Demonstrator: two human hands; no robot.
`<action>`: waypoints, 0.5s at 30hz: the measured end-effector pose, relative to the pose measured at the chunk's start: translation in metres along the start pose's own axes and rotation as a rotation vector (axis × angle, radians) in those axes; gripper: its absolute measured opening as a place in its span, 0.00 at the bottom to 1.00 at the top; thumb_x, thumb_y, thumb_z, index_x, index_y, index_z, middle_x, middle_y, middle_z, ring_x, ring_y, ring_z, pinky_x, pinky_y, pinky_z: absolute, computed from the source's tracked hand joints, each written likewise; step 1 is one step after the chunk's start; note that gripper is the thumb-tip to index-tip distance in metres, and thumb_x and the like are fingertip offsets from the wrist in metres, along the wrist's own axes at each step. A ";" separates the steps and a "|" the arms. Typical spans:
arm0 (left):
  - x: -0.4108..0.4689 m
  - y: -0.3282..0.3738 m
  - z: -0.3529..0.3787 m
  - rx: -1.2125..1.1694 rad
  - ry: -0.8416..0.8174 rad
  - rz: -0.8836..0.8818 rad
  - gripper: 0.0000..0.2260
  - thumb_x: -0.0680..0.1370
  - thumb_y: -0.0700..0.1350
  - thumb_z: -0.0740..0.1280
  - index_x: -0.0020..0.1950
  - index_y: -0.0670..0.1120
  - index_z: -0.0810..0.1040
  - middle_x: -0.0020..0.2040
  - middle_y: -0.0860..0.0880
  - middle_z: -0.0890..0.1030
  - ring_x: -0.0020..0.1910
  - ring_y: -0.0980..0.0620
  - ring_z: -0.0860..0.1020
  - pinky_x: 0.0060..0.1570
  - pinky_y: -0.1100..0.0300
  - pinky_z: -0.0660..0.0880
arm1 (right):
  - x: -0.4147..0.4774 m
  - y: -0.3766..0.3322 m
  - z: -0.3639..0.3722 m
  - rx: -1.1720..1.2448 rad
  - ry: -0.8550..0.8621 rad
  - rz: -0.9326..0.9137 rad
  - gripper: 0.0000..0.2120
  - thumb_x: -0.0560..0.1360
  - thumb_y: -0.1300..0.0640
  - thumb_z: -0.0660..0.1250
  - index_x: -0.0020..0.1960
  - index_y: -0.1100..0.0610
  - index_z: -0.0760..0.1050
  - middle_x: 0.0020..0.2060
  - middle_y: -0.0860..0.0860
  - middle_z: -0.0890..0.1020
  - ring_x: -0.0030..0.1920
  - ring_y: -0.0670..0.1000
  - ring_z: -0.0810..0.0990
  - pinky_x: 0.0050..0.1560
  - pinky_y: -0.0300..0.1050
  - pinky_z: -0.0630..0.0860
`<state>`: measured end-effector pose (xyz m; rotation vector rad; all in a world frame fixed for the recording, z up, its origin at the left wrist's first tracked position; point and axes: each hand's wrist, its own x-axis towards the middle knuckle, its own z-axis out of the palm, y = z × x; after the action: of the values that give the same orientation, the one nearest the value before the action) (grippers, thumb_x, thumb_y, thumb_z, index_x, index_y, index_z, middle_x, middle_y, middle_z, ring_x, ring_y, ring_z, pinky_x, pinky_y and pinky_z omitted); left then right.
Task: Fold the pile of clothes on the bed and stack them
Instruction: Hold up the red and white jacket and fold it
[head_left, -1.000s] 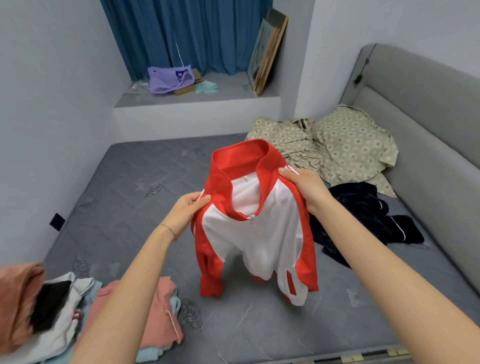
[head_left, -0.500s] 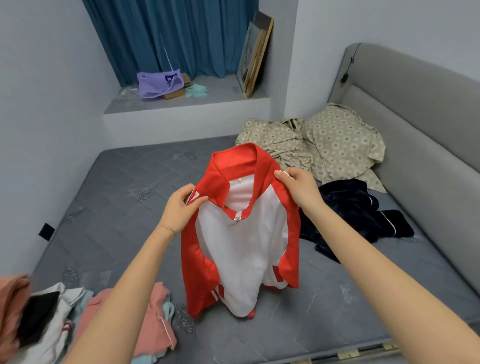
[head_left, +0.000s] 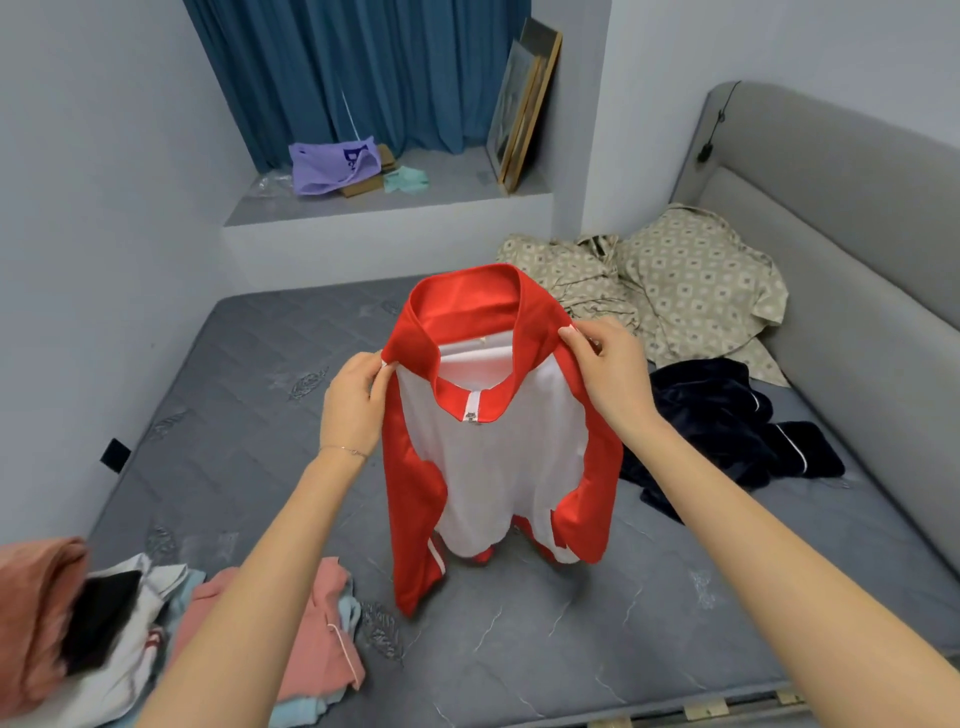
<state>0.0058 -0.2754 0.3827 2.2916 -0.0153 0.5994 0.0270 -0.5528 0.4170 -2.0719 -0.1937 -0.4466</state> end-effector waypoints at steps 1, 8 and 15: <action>-0.002 0.003 -0.004 -0.022 0.005 -0.001 0.13 0.81 0.42 0.61 0.38 0.40 0.74 0.35 0.48 0.73 0.36 0.55 0.69 0.39 0.61 0.65 | 0.000 -0.005 -0.001 0.006 0.009 -0.011 0.21 0.79 0.56 0.63 0.28 0.50 0.64 0.27 0.47 0.69 0.35 0.43 0.68 0.37 0.38 0.62; -0.004 0.029 -0.031 -0.298 -0.013 -0.105 0.12 0.80 0.41 0.63 0.39 0.36 0.72 0.33 0.44 0.69 0.34 0.55 0.65 0.37 0.58 0.63 | -0.001 -0.030 0.001 -0.020 0.077 0.019 0.21 0.80 0.55 0.60 0.29 0.52 0.62 0.26 0.47 0.68 0.30 0.47 0.66 0.35 0.48 0.61; -0.014 0.038 -0.061 -0.313 0.033 -0.048 0.13 0.79 0.42 0.63 0.36 0.44 0.67 0.33 0.47 0.64 0.32 0.57 0.61 0.33 0.63 0.60 | -0.024 -0.054 0.004 0.028 0.152 0.014 0.19 0.79 0.55 0.61 0.30 0.54 0.64 0.26 0.48 0.67 0.30 0.47 0.65 0.36 0.49 0.62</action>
<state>-0.0395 -0.2636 0.4396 1.9743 -0.0360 0.5666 -0.0116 -0.5202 0.4490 -2.0008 -0.0950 -0.5869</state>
